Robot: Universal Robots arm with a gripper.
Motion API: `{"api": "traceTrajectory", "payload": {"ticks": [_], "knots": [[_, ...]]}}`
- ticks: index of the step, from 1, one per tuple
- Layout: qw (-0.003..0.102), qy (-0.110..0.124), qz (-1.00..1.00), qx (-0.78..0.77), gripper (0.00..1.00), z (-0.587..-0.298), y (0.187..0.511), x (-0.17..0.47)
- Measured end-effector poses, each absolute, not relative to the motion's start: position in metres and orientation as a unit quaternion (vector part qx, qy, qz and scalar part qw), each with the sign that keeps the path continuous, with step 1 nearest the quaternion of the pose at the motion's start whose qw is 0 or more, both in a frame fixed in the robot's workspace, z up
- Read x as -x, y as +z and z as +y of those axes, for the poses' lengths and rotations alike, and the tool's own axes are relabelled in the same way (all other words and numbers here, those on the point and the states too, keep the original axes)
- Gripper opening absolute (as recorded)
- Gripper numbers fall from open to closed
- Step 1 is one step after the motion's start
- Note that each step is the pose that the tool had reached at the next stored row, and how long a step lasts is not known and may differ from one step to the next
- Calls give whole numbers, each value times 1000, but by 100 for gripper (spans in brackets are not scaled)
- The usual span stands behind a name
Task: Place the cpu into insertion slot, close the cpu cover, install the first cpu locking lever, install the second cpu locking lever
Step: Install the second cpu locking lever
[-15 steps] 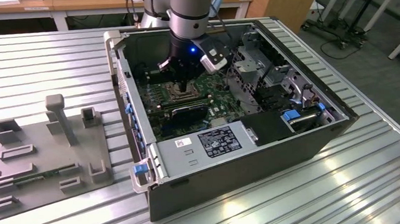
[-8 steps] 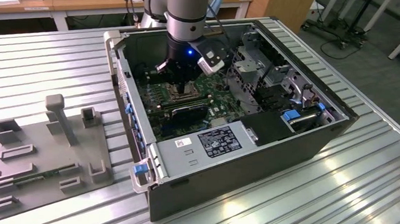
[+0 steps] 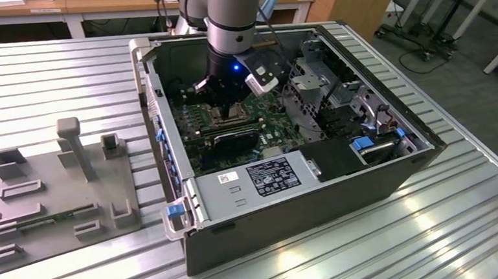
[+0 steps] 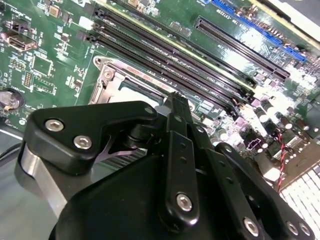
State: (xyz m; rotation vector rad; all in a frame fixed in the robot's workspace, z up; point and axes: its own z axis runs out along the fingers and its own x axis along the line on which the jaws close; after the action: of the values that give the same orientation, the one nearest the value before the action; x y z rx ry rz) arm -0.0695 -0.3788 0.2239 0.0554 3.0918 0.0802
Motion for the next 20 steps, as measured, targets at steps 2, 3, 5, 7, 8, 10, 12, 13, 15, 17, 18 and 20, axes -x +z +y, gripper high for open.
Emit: {"api": "traceTrajectory", "payload": {"ticks": [2, 3, 5, 7, 8, 10, 12, 13, 15, 17, 18, 20], "knots": [[24, 26, 999, -18, 11, -379, 222, 70], [24, 26, 999, -18, 11, -379, 222, 70], [24, 26, 999, -18, 11, -379, 222, 70], [24, 26, 999, -18, 11, -379, 221, 70], [24, 26, 999, -18, 11, -379, 221, 70], [24, 26, 999, -18, 11, -379, 220, 70], [24, 26, 999, -18, 11, -379, 219, 70], [24, 26, 999, -18, 11, -379, 219, 70], [24, 26, 999, -18, 11, -379, 217, 71], [24, 26, 999, -18, 11, -379, 216, 72], [24, 26, 999, -18, 11, -379, 215, 72], [24, 26, 999, -18, 11, -379, 214, 74]]}}
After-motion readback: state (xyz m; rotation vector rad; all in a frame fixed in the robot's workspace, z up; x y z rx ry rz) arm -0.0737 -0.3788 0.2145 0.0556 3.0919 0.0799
